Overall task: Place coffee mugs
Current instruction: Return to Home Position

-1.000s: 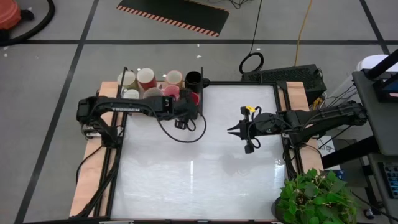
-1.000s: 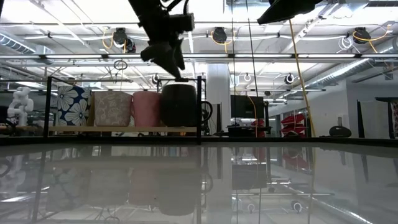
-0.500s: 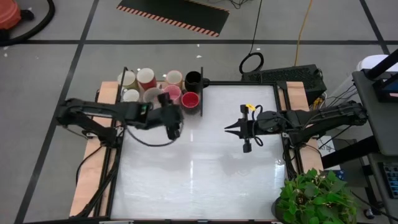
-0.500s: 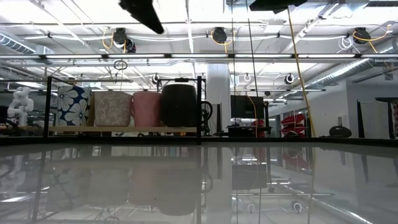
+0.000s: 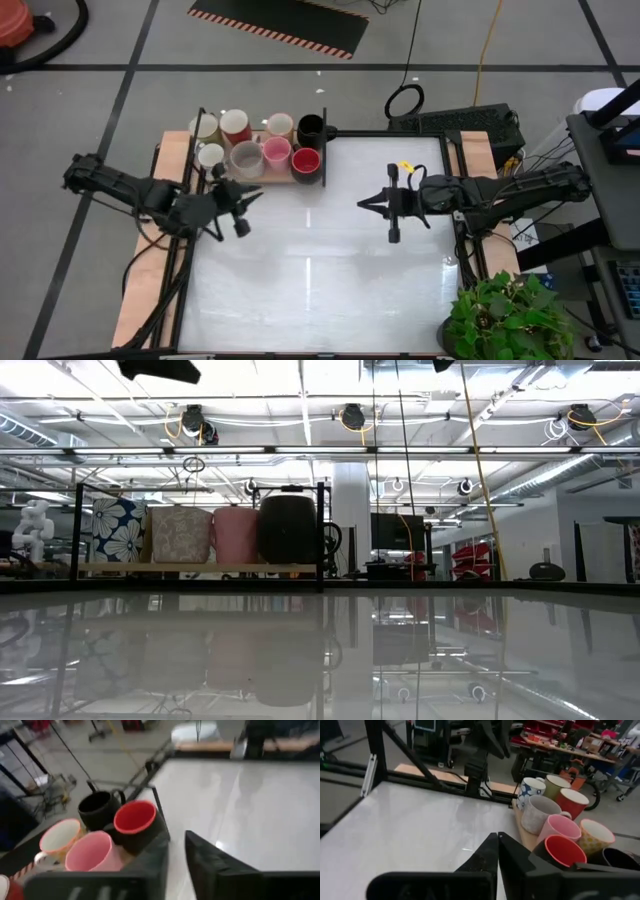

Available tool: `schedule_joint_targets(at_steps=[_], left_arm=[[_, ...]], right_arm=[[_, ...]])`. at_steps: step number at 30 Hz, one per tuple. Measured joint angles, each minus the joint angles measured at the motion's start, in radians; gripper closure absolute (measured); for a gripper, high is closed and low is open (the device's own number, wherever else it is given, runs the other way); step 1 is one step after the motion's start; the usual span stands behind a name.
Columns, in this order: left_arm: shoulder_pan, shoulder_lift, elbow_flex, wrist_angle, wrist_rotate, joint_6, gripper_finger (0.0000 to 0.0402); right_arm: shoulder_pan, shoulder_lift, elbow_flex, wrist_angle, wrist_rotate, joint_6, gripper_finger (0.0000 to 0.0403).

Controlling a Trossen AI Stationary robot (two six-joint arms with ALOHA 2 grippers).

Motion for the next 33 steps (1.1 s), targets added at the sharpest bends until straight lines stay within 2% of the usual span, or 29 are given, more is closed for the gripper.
schedule_joint_targets(at_steps=[4,7,18,24,33], left_arm=[[-0.051,-0.089,-0.097,0.103,-0.067,0.037,0.0381],[-0.072,-0.143,-0.141,0.108,-0.087,0.038,0.0396],[-0.195,-0.264,-0.33,0.114,-0.088,-0.056,0.0396],[-0.245,-0.315,-0.452,0.179,-0.089,-0.08,0.0396],[-0.256,-0.439,-0.661,0.315,-0.095,0.03,0.0396]], right_arm=[[0.0,0.002,0.0,0.019,0.005,0.029,0.0402],[0.001,0.004,0.0,0.022,0.06,0.056,0.0402],[0.0,0.049,-0.012,0.049,0.075,0.119,0.0402],[0.0,0.05,-0.127,0.258,0.071,0.098,0.0403],[0.013,0.048,-0.312,0.485,0.047,0.142,0.0403]])
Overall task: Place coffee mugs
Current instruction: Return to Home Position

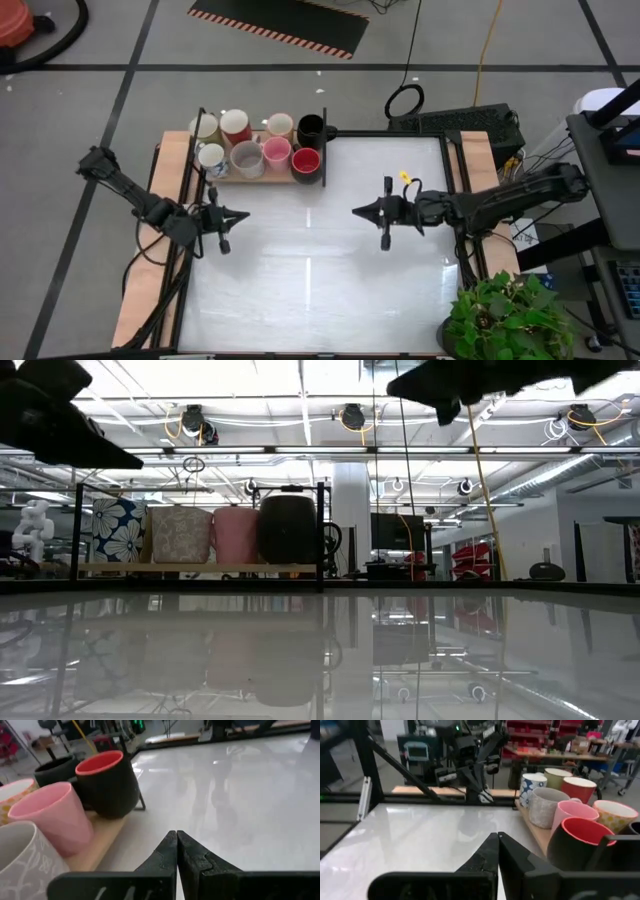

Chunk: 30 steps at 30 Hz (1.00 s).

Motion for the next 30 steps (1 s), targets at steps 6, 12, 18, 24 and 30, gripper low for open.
schedule_joint_targets(at_steps=[6,12,18,24,30], left_arm=[[0.002,-0.079,-0.059,0.084,0.012,0.094,0.0396],[0.003,-0.116,-0.134,0.279,0.016,0.185,0.0396],[0.016,-0.116,-0.237,0.523,0.03,0.281,0.0396],[0.063,-0.117,-0.237,0.52,0.095,0.197,0.0396],[0.103,-0.116,-0.237,0.453,0.154,0.118,0.0396]], right_arm=[[-0.006,0.0,-0.168,0.258,-0.035,0.004,0.0403],[-0.007,0.026,-0.279,0.392,-0.157,0.048,0.0403],[-0.02,0.097,-0.328,0.549,-0.22,0.033,0.0403],[-0.041,0.167,-0.328,0.556,-0.236,0.003,0.0403],[-0.065,0.263,-0.328,0.643,-0.234,-0.021,0.0403]])
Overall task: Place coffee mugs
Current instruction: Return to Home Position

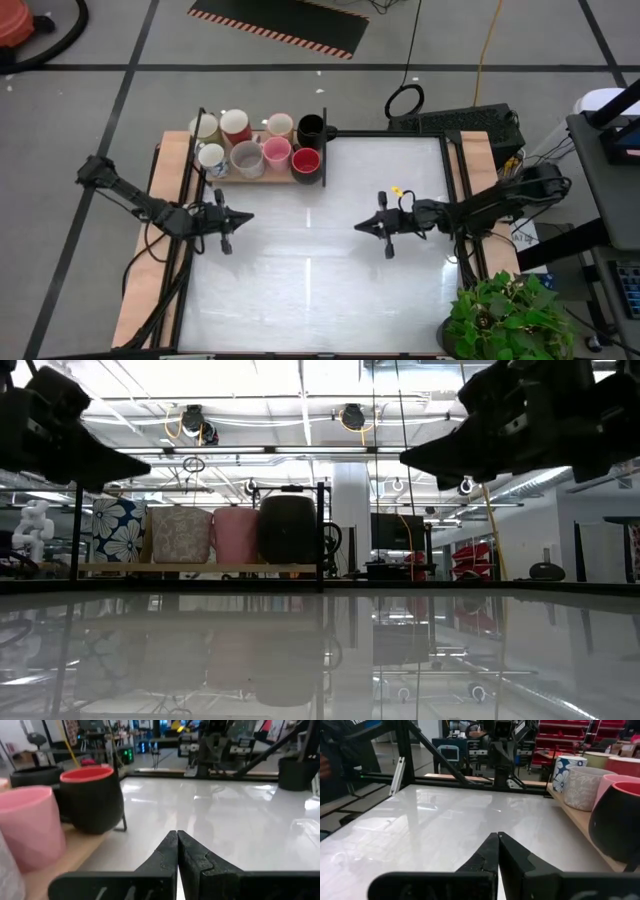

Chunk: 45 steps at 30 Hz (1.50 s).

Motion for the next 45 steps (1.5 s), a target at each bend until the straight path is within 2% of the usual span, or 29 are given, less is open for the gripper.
schedule_joint_targets(at_steps=[6,15,18,22,26,33,45], left_arm=[[0.026,0.0,0.0,-0.089,0.002,-0.081,0.0396],[0.031,0.0,0.0,-0.091,-0.013,-0.096,0.0396],[0.031,0.0,0.0,-0.092,-0.014,-0.116,0.0396],[0.031,0.0,0.0,-0.109,-0.021,-0.132,0.0396],[0.031,0.0,0.0,-0.145,-0.094,-0.153,0.0396],[0.031,0.0,0.0,-0.15,-0.143,-0.138,0.0396],[0.031,-0.001,0.0,-0.142,-0.143,-0.13,0.0396]], right_arm=[[-0.015,0.099,0.0,0.096,0.001,-0.021,0.0403],[-0.016,0.164,-0.01,0.143,0.003,-0.032,0.0403],[-0.016,0.166,-0.061,0.19,0.008,-0.034,0.0403],[-0.015,0.164,-0.167,0.364,0.025,-0.051,0.0403],[-0.015,0.166,-0.287,0.536,0.024,-0.063,0.0403],[-0.015,0.146,-0.291,0.388,0.026,-0.024,0.0403],[-0.015,0.145,-0.291,0.375,0.033,-0.056,0.0403]])
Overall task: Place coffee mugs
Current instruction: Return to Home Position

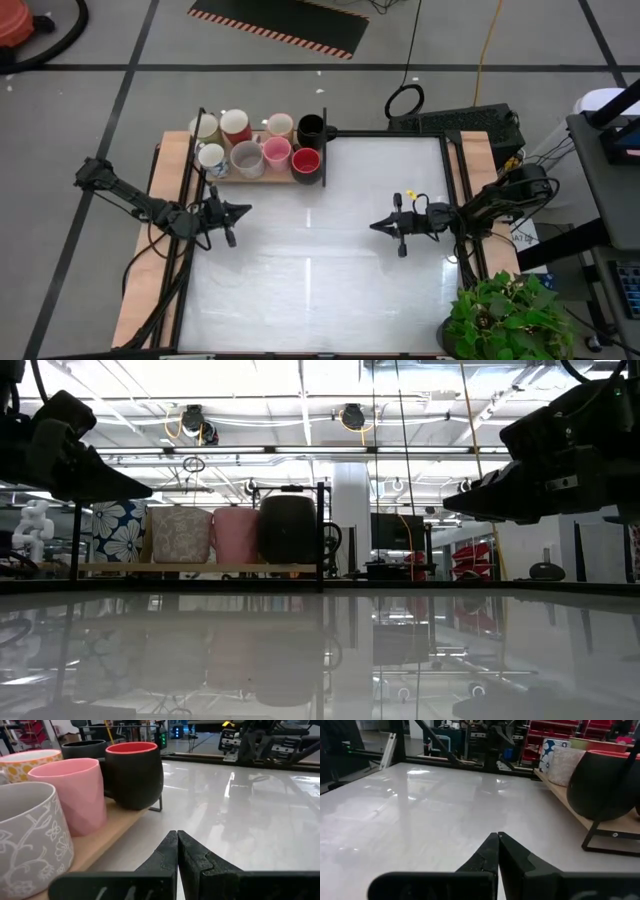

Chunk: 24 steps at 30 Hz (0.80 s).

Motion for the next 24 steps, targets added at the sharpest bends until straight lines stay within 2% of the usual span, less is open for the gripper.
schedule_joint_targets(at_steps=[2,6,10,16,19,24], left_arm=[[0.0,0.0,0.0,0.0,0.0,0.006,0.0396],[0.0,0.0,0.0,0.004,0.0,0.009,0.0396],[0.0,0.0,0.0,0.09,0.016,0.036,0.0396],[-0.005,0.0,0.001,0.126,0.029,0.154,0.0396],[-0.005,0.0,0.001,0.127,0.021,0.17,0.0396],[-0.005,0.0,0.001,0.119,0.022,0.149,0.0396]], right_arm=[[0.004,-0.006,0.0,-0.001,0.032,-0.002,0.0403],[0.053,-0.029,-0.001,-0.002,0.184,-0.043,0.0403],[0.133,-0.081,-0.001,-0.001,0.313,-0.102,0.0403],[0.255,-0.202,-0.001,-0.011,0.396,-0.18,0.0403],[0.312,-0.27,0.0,-0.075,0.44,-0.153,0.0403],[0.431,-0.372,0.0,-0.258,0.542,-0.021,0.0403]])
